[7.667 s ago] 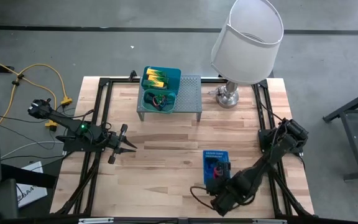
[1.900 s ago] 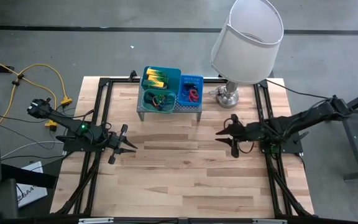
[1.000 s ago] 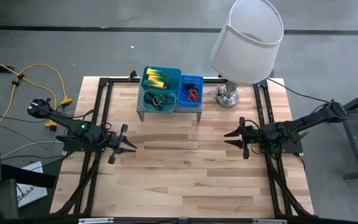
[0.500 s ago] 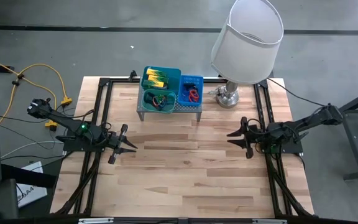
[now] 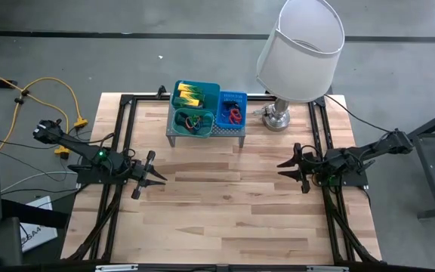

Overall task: Pick & Place Office Desk Supplies
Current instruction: Return to Home Position

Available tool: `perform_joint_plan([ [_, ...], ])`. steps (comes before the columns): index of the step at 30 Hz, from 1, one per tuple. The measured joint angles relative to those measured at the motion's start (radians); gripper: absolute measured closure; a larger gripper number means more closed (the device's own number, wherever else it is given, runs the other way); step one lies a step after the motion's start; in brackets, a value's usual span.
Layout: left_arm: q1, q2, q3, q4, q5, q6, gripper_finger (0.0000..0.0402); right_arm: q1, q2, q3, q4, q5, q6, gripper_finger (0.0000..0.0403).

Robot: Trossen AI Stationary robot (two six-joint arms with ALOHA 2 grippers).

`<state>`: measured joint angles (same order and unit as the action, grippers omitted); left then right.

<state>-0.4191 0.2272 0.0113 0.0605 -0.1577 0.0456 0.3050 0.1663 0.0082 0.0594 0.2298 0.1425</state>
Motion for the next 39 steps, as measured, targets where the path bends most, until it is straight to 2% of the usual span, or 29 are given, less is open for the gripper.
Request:
perform_joint_plan([
  [6, 0.0, 0.0, 0.0, 0.0, 0.0, 0.0, 0.0341, 0.0, -0.002, 0.0, -0.016, -0.066, -0.024, 0.0302],
  [14, 0.0, 0.0, 0.0, 0.0, 0.0, 0.0, 0.0341, 0.0, -0.002, -0.001, -0.043, -0.21, -0.029, 0.0302],
  [17, 0.0, 0.0, 0.0, 0.0, 0.0, 0.0, 0.0341, -0.006, -0.01, -0.001, -0.044, -0.21, -0.011, 0.0302],
  [28, 0.0, 0.0, 0.0, 0.0, 0.0, 0.0, 0.0341, -0.138, -0.028, -0.001, -0.048, -0.244, 0.011, 0.0302],
  [39, 0.0, 0.0, 0.0, 0.0, 0.0, 0.0, 0.0341, -0.163, -0.023, -0.001, -0.049, -0.248, 0.011, 0.0302],
])
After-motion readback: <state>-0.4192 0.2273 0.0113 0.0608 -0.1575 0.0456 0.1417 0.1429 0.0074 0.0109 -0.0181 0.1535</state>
